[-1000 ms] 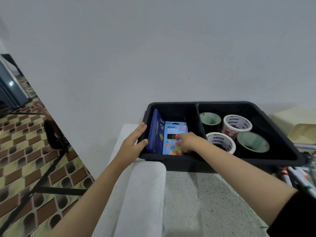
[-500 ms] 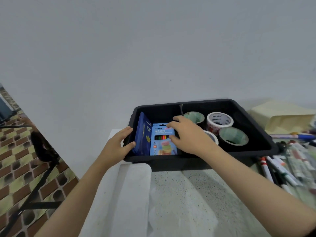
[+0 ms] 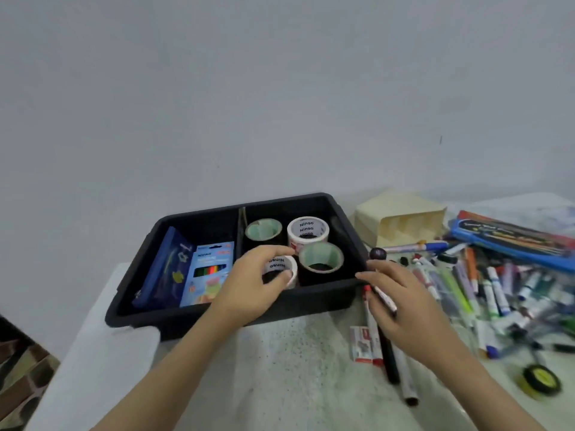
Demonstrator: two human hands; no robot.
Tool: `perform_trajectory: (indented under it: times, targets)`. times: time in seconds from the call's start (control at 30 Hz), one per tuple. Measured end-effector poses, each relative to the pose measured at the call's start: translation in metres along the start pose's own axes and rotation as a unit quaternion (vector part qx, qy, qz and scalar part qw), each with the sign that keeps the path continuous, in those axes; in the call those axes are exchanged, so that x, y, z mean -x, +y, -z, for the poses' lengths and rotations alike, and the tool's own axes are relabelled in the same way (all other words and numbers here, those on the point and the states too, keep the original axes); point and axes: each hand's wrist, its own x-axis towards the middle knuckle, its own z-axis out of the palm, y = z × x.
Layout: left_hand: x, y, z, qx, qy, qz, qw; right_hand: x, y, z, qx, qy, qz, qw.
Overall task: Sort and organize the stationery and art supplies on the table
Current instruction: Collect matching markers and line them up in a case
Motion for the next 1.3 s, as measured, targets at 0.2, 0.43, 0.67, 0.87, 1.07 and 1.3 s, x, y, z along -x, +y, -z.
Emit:
perform_trajectory:
  times: [0.2, 0.43, 0.67, 0.87, 1.07, 1.3]
  targets:
    - [-0.01, 0.035, -0.077, -0.032, -0.061, -0.054, 0.996, 0.029, 0.074, 0.049, 0.056, -0.056, -0.075, 0.994]
    - [-0.015, 0.05, -0.103, -0.099, -0.006, -0.011, 0.995, 0.047, 0.127, 0.079, 0.049, -0.168, -0.131, 0.976]
    - [0.006, 0.079, -0.155, -0.166, 0.14, -0.097, 0.971, 0.054, 0.151, 0.075, 0.005, -0.197, -0.112, 0.974]
    - [0.04, 0.11, -0.225, -0.131, -0.02, -0.013, 0.991, 0.057, 0.16, 0.076, -0.043, -0.183, -0.082, 0.979]
    - [0.044, 0.121, -0.248, -0.15, -0.047, 0.074, 0.985, 0.06, 0.171, 0.076, -0.087, -0.179, -0.075, 0.977]
    - [0.039, 0.118, -0.244, -0.151, -0.047, 0.068, 0.985, 0.062, 0.181, 0.087, -0.123, -0.165, -0.056, 0.977]
